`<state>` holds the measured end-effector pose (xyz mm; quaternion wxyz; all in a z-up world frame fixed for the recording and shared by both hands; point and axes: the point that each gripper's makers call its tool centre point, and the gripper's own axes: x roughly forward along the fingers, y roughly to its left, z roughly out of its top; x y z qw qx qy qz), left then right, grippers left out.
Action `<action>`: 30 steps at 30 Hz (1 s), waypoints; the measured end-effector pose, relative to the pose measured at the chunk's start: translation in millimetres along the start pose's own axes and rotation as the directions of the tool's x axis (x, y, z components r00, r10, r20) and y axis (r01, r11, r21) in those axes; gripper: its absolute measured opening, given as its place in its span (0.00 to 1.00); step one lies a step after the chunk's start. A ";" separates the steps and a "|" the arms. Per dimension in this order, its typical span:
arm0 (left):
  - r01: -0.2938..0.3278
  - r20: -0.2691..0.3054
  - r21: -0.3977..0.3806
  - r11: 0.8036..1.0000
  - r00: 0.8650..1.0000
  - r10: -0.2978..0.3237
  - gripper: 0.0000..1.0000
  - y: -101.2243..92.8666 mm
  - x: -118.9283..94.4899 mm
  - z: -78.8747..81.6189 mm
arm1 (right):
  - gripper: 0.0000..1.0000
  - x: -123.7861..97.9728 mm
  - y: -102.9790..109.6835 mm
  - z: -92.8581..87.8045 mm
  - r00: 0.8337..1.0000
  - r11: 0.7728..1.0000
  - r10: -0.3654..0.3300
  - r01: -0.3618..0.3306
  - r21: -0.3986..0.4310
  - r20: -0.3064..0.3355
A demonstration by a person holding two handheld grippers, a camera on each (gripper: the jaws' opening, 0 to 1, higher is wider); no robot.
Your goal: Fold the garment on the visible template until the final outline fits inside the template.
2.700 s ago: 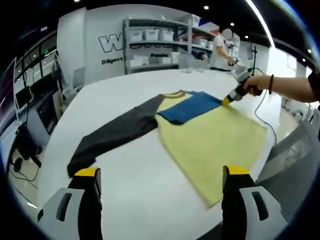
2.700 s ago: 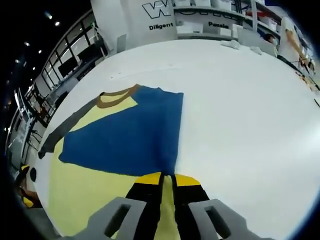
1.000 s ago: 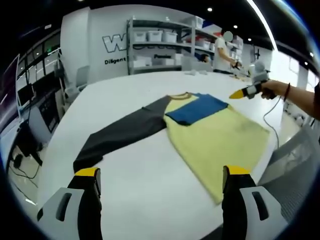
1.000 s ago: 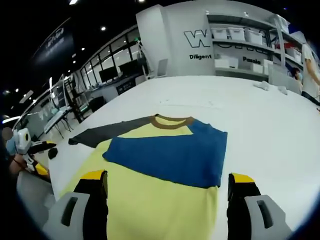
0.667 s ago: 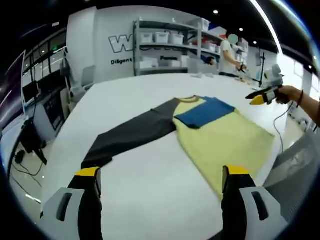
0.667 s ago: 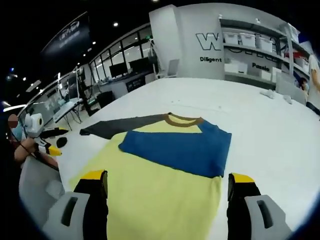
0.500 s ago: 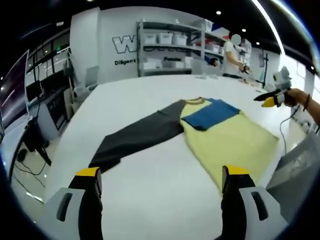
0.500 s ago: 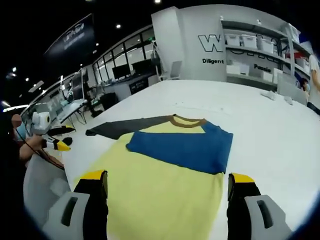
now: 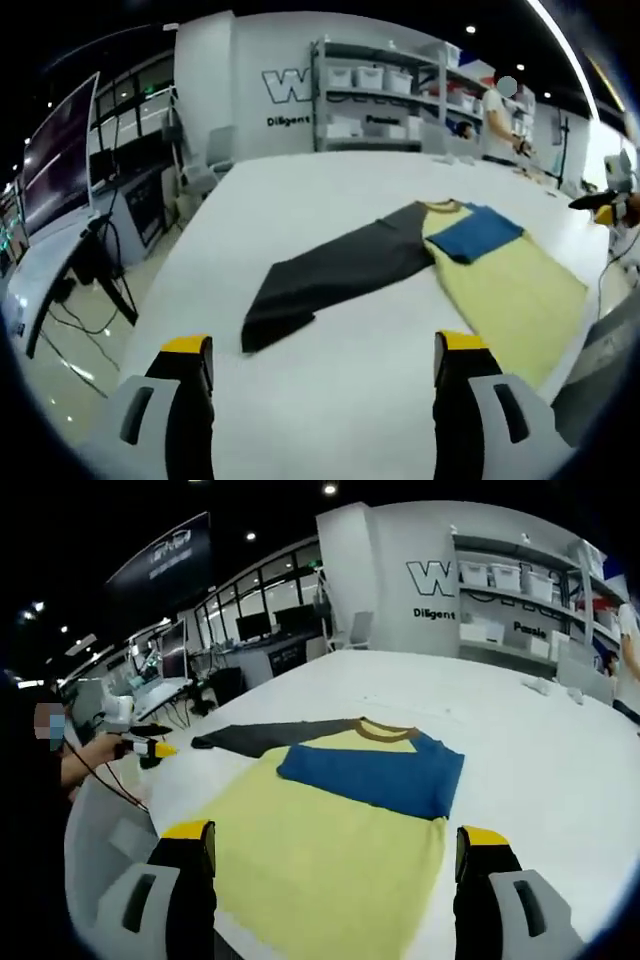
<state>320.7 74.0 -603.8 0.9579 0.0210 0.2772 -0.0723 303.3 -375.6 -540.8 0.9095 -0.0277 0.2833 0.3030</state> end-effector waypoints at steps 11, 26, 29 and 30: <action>-0.092 -0.036 -0.125 0.988 0.995 0.088 0.52 40.1 18.6 -17.1 | 0.96 -15.4 4.4 -7.8 1.000 1.000 -0.028 0.028 0.000 0.010; -0.112 -0.052 -0.135 0.984 0.993 0.106 0.20 55.5 43.1 -28.3 | 0.87 -17.9 -5.2 -14.8 0.997 0.996 -0.080 0.080 0.030 -0.008; -0.113 -0.034 -0.131 0.985 0.993 0.109 0.15 55.7 45.3 -24.2 | 0.86 -16.7 -5.3 -14.4 0.997 0.996 -0.083 0.083 0.029 -0.010; -0.102 -0.043 -0.123 0.987 0.994 0.097 0.13 54.0 47.8 -24.9 | 0.86 -16.2 -5.0 -14.0 0.997 0.996 -0.081 0.081 0.032 -0.008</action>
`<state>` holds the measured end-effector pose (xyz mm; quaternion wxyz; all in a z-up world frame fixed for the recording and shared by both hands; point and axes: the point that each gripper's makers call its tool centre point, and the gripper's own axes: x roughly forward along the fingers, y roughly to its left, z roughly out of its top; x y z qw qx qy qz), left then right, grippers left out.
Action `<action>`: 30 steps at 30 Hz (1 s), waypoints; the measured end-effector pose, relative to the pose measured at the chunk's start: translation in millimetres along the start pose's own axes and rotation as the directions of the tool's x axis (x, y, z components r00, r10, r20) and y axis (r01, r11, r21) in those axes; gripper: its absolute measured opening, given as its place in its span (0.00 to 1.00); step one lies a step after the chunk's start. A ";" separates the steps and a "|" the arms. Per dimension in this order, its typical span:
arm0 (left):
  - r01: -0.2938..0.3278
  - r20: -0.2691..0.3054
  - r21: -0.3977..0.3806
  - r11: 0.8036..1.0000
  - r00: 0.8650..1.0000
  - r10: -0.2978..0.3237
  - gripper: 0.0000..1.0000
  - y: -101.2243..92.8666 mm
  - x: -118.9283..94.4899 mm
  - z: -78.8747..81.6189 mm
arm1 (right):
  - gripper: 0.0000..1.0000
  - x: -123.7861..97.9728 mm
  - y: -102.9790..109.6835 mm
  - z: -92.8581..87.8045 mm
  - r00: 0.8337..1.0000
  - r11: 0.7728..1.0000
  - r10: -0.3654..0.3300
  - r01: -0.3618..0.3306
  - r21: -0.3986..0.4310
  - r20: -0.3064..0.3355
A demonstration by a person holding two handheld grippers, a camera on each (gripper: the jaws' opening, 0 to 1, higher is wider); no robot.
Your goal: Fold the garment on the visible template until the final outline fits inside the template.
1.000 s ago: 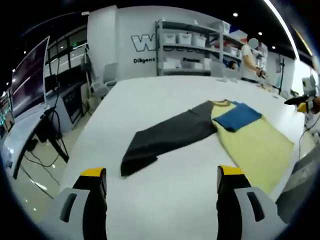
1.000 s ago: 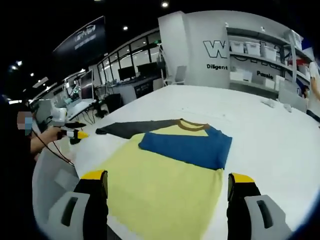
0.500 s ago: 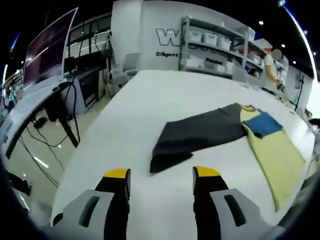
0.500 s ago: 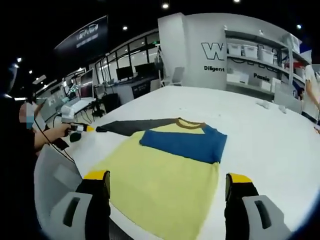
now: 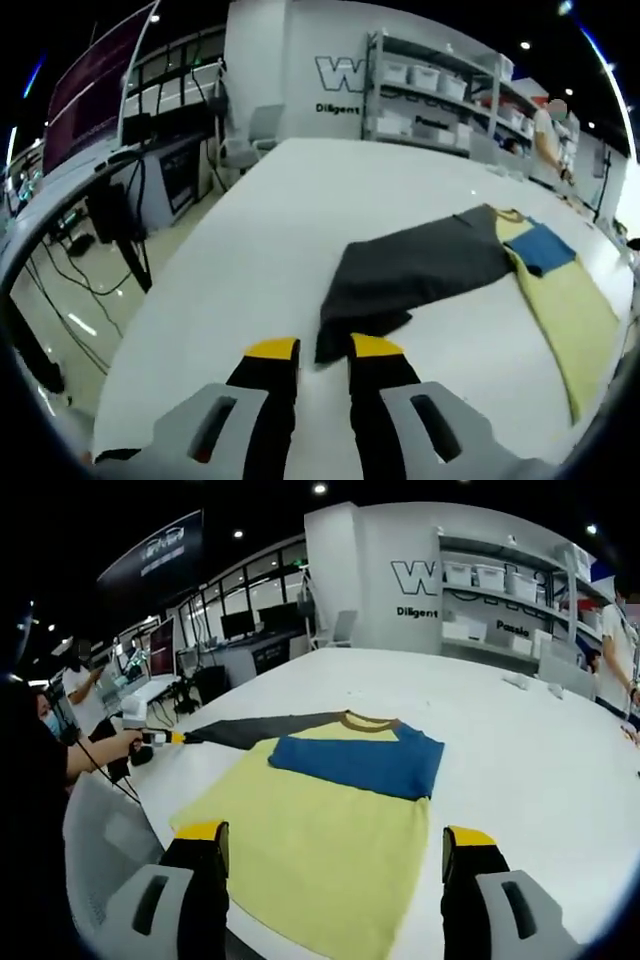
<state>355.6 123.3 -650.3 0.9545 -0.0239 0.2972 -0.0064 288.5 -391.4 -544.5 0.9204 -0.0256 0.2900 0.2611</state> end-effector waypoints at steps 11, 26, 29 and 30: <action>-0.023 -0.043 0.031 0.999 0.999 0.024 0.00 8.5 10.1 -6.2 | 0.82 2.4 1.8 0.7 1.000 1.000 -0.004 0.004 0.003 -0.002; -0.071 0.050 0.101 0.992 0.997 0.066 0.00 17.0 13.3 44.0 | 0.81 5.7 4.3 -3.6 1.000 1.000 0.001 -0.001 -0.006 -0.021; -0.066 0.068 0.099 0.993 0.996 0.059 0.00 12.1 16.6 54.0 | 0.80 5.8 5.0 -4.9 1.000 1.000 0.003 -0.003 -0.003 -0.024; -0.063 0.072 0.098 0.993 0.996 0.056 0.00 10.4 17.4 56.1 | 0.80 6.0 5.4 -5.4 1.000 1.000 0.004 -0.004 -0.004 -0.025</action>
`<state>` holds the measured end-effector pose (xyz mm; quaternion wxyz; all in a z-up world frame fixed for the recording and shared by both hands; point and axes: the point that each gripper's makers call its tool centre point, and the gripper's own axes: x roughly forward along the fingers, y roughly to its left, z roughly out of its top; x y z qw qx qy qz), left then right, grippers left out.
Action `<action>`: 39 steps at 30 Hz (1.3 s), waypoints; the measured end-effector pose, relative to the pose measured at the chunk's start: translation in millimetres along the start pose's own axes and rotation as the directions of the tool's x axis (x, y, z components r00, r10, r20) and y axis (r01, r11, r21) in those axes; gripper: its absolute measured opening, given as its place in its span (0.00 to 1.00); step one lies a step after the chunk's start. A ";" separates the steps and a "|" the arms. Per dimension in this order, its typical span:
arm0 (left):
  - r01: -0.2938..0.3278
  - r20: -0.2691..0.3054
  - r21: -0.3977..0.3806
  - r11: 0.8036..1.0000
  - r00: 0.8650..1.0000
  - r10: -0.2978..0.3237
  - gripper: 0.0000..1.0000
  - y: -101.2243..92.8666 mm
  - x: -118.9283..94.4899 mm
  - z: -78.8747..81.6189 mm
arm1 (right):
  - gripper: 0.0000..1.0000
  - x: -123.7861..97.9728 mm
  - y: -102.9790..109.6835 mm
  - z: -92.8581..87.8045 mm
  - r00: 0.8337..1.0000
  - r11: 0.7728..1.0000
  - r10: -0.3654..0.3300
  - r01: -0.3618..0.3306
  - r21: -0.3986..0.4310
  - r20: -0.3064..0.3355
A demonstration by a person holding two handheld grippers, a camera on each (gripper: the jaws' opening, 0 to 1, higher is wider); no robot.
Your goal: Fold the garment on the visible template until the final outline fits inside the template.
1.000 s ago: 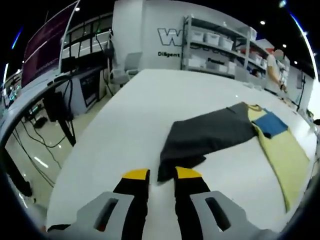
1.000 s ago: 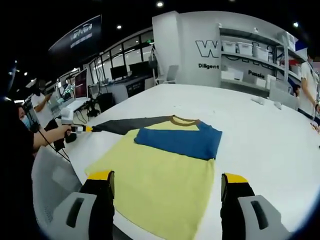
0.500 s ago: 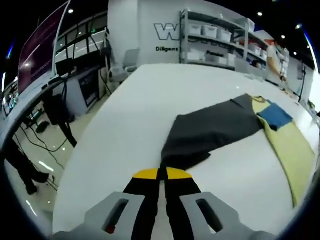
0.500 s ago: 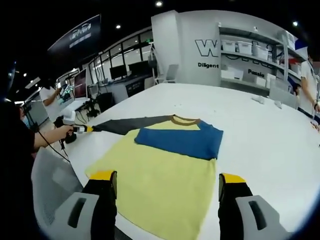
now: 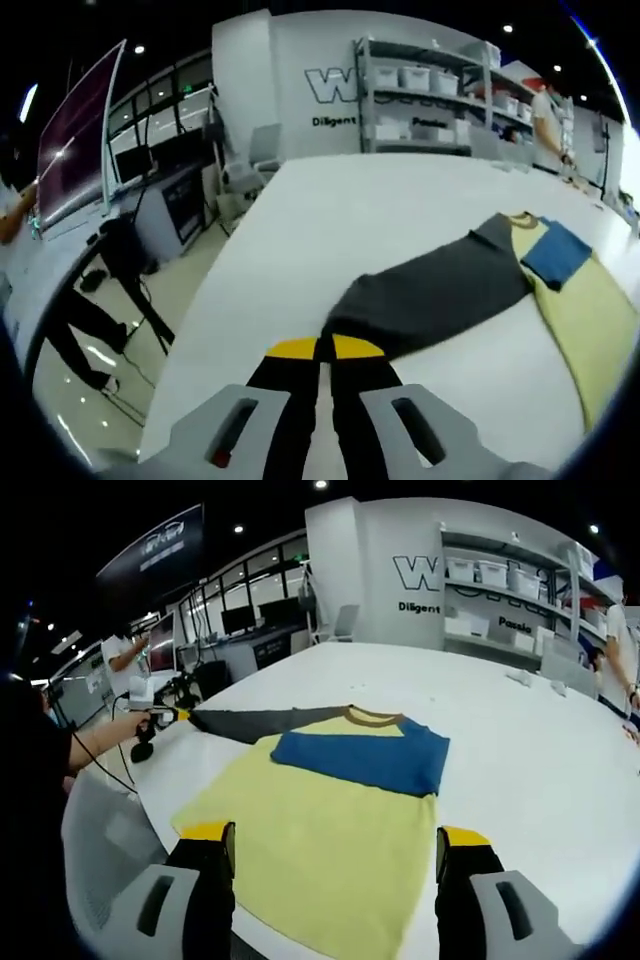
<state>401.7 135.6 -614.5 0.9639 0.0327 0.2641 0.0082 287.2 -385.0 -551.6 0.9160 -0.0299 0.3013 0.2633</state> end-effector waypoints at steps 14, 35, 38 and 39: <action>0.059 0.039 0.001 0.998 0.997 -0.059 0.00 -31.0 8.8 33.1 | 0.88 1.5 2.3 -2.5 1.000 1.000 0.005 -0.005 -0.001 -0.008; 0.230 0.102 0.112 0.967 0.965 -0.241 0.00 -121.0 10.6 90.4 | 0.94 -4.5 -2.1 -7.0 1.000 1.000 -0.008 0.008 -0.005 -0.020; 0.258 0.112 0.130 0.957 0.956 -0.272 0.00 -137.1 10.2 97.9 | 0.94 -5.6 -3.1 -8.0 1.000 1.000 -0.012 0.011 -0.006 -0.022; 0.267 0.113 0.137 0.954 0.953 -0.283 0.00 -142.0 10.4 100.1 | 0.94 -5.8 -3.5 -8.8 1.000 1.000 -0.013 0.013 -0.009 -0.025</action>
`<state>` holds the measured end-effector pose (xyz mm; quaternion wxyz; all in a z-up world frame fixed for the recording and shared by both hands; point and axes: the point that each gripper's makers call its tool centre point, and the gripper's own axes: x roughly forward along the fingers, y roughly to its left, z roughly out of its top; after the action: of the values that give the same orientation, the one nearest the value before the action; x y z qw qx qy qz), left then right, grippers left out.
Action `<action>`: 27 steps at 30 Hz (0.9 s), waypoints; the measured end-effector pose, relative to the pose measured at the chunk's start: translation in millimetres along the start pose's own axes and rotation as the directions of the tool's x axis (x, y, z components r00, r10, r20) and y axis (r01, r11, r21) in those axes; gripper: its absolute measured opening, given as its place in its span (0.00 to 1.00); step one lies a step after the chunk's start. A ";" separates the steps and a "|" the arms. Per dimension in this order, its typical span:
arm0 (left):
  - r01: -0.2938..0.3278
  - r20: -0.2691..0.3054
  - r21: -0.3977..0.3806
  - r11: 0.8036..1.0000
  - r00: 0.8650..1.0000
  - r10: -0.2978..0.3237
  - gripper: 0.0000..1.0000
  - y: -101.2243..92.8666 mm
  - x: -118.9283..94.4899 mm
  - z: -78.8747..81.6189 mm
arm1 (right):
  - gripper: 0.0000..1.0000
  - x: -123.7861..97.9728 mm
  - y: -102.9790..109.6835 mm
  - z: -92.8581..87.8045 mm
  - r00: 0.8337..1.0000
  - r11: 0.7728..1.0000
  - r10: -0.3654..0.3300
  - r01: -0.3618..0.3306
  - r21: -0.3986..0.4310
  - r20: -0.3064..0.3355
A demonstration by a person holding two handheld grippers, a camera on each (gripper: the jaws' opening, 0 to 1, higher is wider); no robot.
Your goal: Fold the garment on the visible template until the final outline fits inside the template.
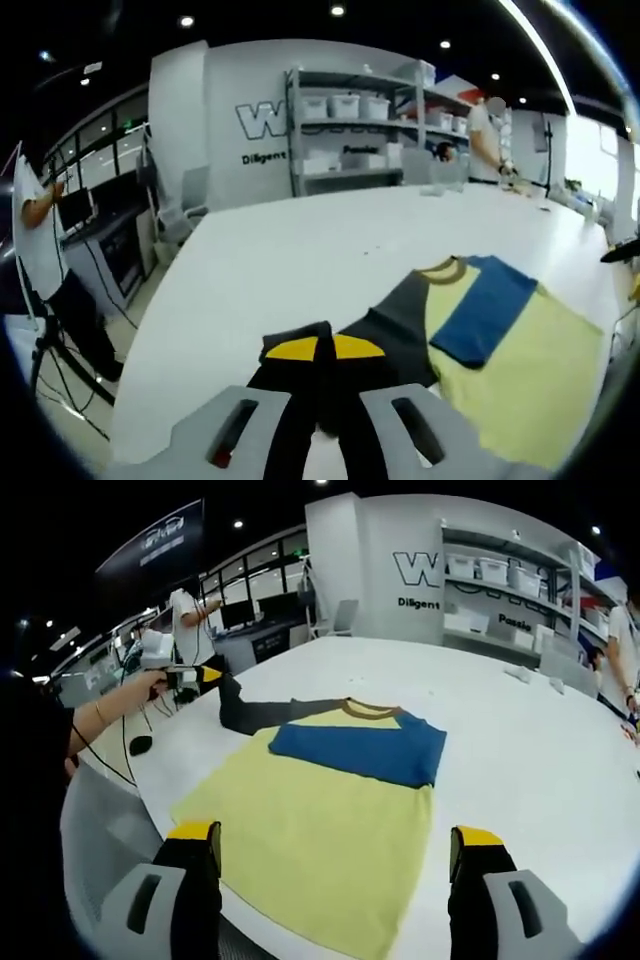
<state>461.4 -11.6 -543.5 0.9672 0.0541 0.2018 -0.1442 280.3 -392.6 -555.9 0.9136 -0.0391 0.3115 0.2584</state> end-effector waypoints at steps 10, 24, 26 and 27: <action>0.088 0.044 0.041 0.995 0.995 -0.090 0.00 -48.7 15.1 27.9 | 0.95 -1.4 -1.7 -0.9 1.000 1.000 -0.007 0.007 0.006 0.004; 0.193 0.102 -0.003 0.981 0.976 -0.192 0.00 -105.6 36.8 57.9 | 0.95 -5.5 -5.0 -4.7 1.000 1.000 -0.020 0.020 0.007 -0.001; 0.208 0.110 0.006 0.978 0.972 -0.207 0.00 -115.4 38.4 64.5 | 0.95 -5.5 -5.2 -4.7 1.000 1.000 -0.020 0.020 0.010 0.000; 0.215 0.115 0.013 0.977 0.970 -0.215 0.00 -119.4 38.9 67.1 | 0.95 -5.5 -5.3 -5.2 1.000 1.000 -0.020 0.020 0.011 -0.001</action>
<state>484.8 -146.3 -503.6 0.9560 0.0238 0.1503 -0.2508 276.4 -400.8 -557.3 0.9162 -0.0375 0.3130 0.2473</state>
